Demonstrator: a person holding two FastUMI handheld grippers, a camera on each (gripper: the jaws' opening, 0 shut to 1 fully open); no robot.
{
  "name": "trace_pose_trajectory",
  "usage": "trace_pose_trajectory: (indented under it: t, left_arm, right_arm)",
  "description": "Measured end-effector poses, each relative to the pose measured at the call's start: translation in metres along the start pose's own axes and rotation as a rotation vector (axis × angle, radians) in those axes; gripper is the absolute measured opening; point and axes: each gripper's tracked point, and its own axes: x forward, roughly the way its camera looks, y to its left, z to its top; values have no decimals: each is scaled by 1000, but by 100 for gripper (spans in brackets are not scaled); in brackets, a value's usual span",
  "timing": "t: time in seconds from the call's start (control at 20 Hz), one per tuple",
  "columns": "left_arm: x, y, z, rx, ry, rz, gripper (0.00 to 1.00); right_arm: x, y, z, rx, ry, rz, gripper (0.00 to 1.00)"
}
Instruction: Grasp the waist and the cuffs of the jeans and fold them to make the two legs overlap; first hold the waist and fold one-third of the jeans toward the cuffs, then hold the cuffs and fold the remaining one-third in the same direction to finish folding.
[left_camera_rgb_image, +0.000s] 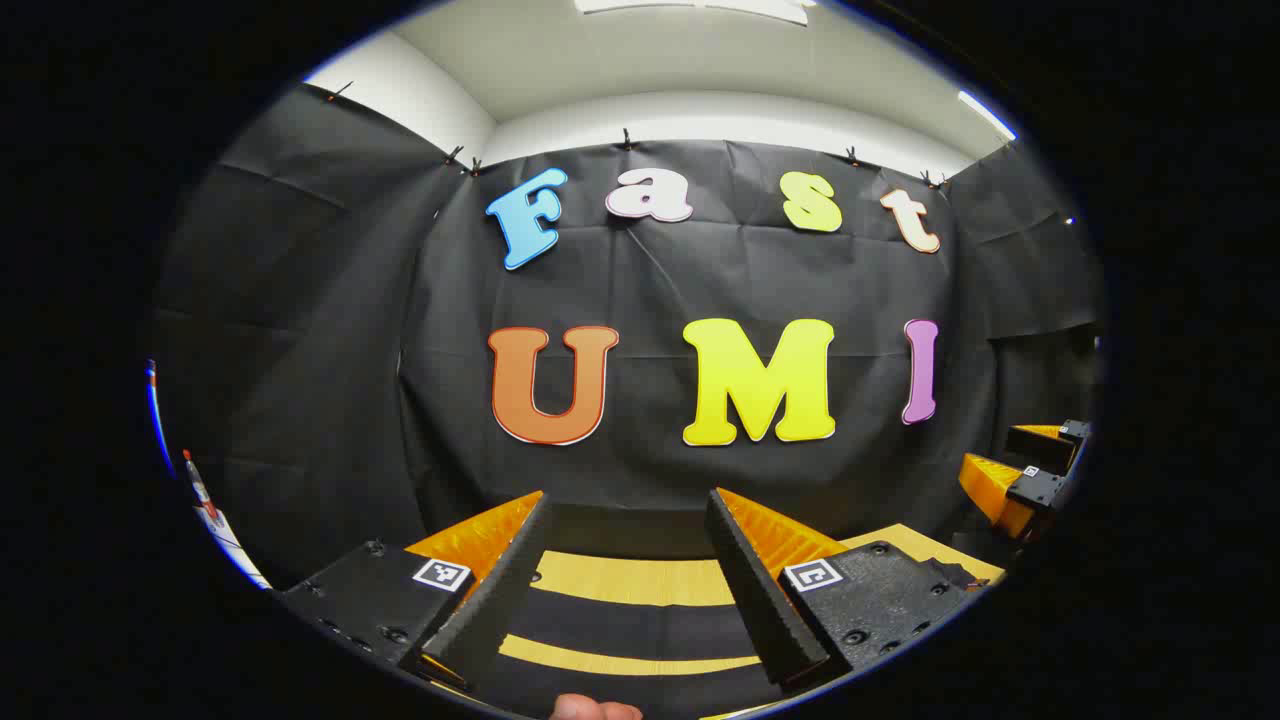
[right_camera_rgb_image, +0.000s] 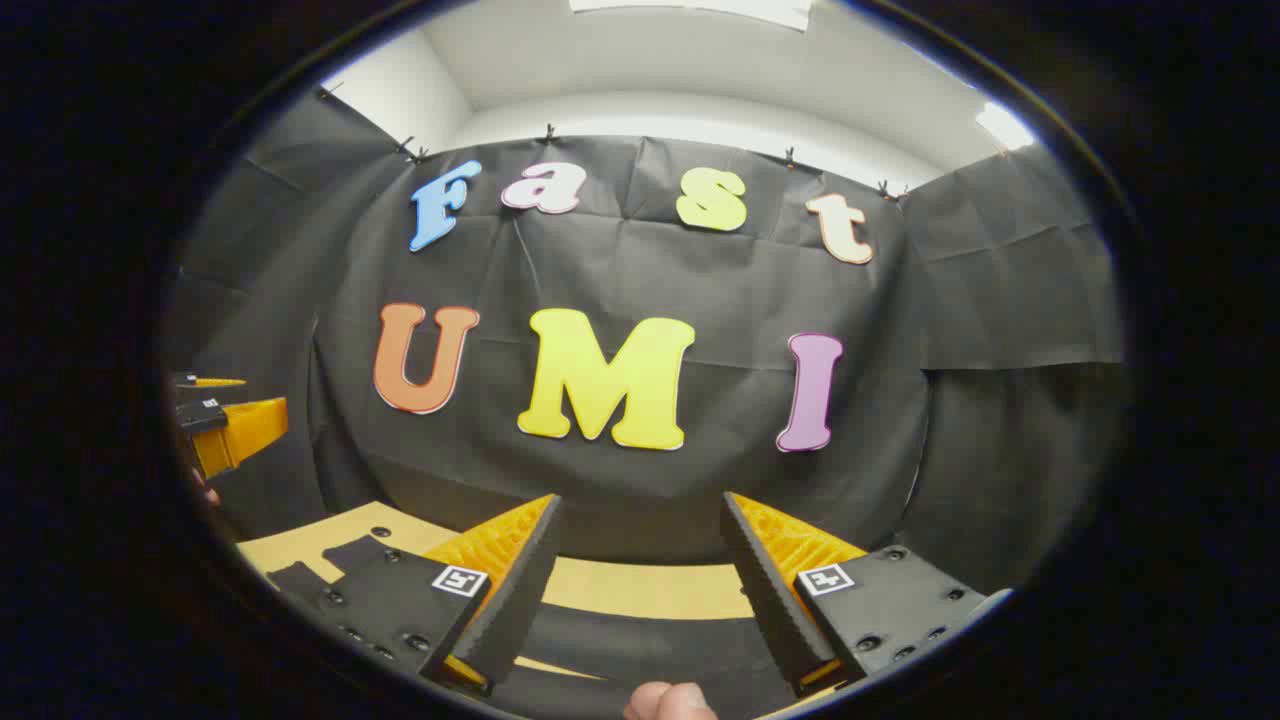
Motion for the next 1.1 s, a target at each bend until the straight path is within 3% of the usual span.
trace_pose_trajectory:
  t: [1.1]
  left_arm:
    - [26,-5,-16,4,23,22,98]
  right_arm:
    - [32,-22,-11,25,20,0,95]
